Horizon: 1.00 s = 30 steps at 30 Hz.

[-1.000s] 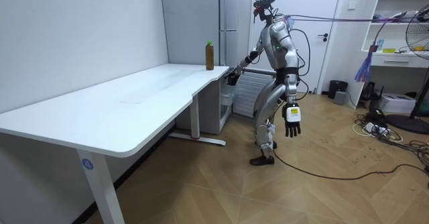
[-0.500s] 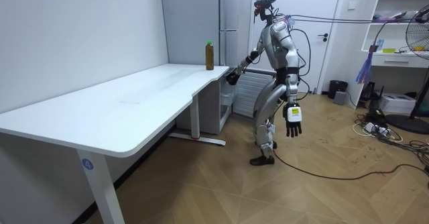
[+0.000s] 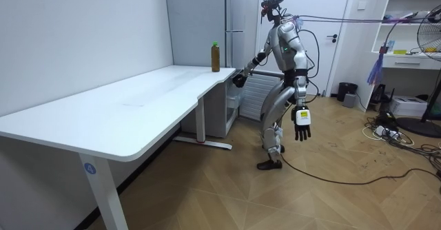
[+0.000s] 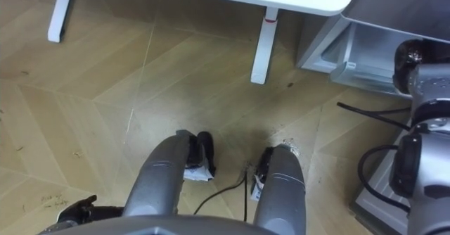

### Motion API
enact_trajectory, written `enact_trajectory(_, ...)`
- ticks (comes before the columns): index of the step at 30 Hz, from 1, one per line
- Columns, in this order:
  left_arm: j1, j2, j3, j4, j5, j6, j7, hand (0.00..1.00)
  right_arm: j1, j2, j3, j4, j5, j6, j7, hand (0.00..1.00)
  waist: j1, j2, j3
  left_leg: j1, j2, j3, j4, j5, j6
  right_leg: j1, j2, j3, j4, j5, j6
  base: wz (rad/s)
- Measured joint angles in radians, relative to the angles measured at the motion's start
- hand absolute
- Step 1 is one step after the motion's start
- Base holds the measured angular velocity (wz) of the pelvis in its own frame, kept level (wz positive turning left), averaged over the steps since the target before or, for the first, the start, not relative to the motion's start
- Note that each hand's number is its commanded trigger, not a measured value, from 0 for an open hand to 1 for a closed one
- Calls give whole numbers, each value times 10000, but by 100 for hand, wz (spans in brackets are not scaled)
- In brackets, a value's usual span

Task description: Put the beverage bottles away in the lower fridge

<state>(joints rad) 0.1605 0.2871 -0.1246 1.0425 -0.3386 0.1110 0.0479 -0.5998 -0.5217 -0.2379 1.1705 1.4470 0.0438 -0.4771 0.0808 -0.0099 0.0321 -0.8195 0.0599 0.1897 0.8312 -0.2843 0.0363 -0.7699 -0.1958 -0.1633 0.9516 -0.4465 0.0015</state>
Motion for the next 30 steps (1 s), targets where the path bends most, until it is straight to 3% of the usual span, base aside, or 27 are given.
enact_trajectory(5, 1, 0, -4, 1, -13, 1, 5, 0, 1, 0, 57, 0, -15, 0, -78, 100, -7, -2, 0, 5, 0, -2, 11, 0, 0, 13, -4, -6, 0, 1, -1, 0)
enact_trajectory(6, 1, 0, -6, 4, -13, 1, 11, 0, 1, 0, 106, 0, -29, 0, -96, 0, -10, -3, 1, 8, 1, -3, 10, 0, 0, 18, -4, -7, -1, 1, -1, 0)
enact_trajectory(12, 9, 0, -6, 26, -28, 3, 13, 0, 27, 0, 204, 5, -22, 0, -145, 0, -10, -3, 1, 35, 4, -3, 10, 1, 1, 46, 0, -7, -1, 2, -1, 0)
enact_trajectory(30, 56, 29, -385, -8, -27, -61, -227, 0, 572, 12, 688, 6, 118, 5, 1057, 0, -52, -52, 23, 108, 2, -30, 24, -2, -1, 133, 3, -22, -26, 4, -3, 0)
